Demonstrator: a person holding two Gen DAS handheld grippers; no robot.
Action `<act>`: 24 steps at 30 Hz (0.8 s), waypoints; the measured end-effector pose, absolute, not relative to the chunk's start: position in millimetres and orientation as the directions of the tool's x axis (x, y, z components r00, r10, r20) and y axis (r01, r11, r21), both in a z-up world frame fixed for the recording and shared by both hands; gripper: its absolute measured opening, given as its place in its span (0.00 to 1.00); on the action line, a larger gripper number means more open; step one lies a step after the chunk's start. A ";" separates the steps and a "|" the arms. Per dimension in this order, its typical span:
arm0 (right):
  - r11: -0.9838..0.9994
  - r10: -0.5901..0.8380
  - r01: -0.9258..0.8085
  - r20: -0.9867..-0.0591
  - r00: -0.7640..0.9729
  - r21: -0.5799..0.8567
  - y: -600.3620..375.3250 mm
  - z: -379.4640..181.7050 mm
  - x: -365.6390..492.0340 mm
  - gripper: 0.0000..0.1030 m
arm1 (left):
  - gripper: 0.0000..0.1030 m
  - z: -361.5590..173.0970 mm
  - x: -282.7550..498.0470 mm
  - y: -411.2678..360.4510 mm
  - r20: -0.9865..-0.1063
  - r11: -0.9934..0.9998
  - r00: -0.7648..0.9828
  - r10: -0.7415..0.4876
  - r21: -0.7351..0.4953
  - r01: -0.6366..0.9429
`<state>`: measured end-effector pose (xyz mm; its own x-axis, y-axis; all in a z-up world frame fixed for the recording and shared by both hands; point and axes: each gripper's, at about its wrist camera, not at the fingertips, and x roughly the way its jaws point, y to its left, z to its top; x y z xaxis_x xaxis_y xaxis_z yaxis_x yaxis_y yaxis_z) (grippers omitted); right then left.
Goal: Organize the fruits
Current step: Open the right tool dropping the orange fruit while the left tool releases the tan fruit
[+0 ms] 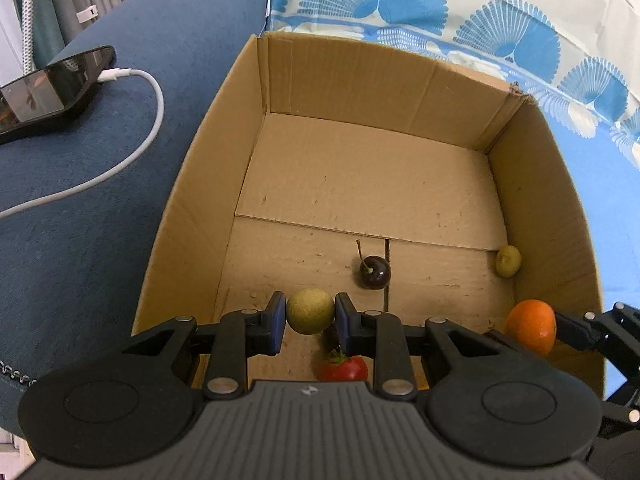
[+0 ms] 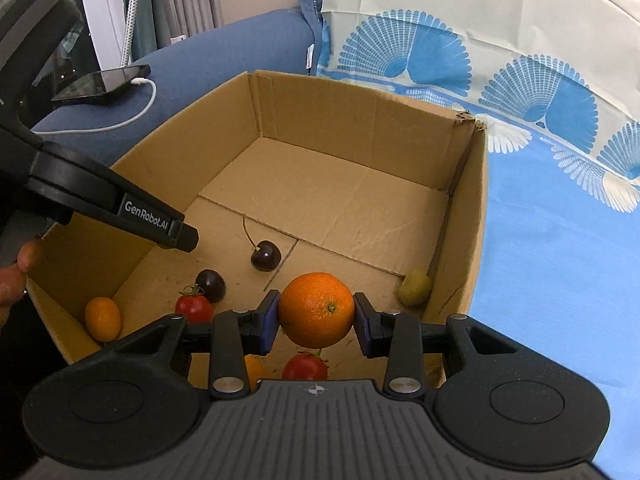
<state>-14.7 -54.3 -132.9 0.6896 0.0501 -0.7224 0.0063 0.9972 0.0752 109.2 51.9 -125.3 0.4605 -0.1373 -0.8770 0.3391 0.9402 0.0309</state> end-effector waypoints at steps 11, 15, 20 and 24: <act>0.996 0.057 -0.086 -0.664 0.745 -0.011 -42.4 -106.0 -26.0 0.90 | 1.00 -93.0 91.2 55.7 -0.810 0.931 0.568 -0.148 0.079 0.356; 0.998 0.058 -0.060 -0.672 0.738 0.020 -41.1 -96.8 -42.9 0.94 | 1.00 -83.7 70.7 65.6 -0.811 0.932 0.567 -0.146 0.079 0.354; 0.999 0.042 -0.014 -0.682 0.730 0.046 -38.2 -85.6 -72.2 0.95 | 1.00 -69.6 39.8 83.3 -0.802 0.945 0.580 -0.143 0.064 0.321; 0.999 0.002 0.029 -0.676 0.737 0.035 -32.4 -78.8 -95.7 0.96 | 1.00 -60.4 13.3 94.6 -0.794 0.955 0.593 -0.138 0.053 0.293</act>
<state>-95.7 -32.4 -78.8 0.7373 0.0024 -0.6755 0.0293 0.9989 0.0355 13.3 94.6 -60.4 0.5927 -0.1376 -0.7936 0.2932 0.9546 0.0534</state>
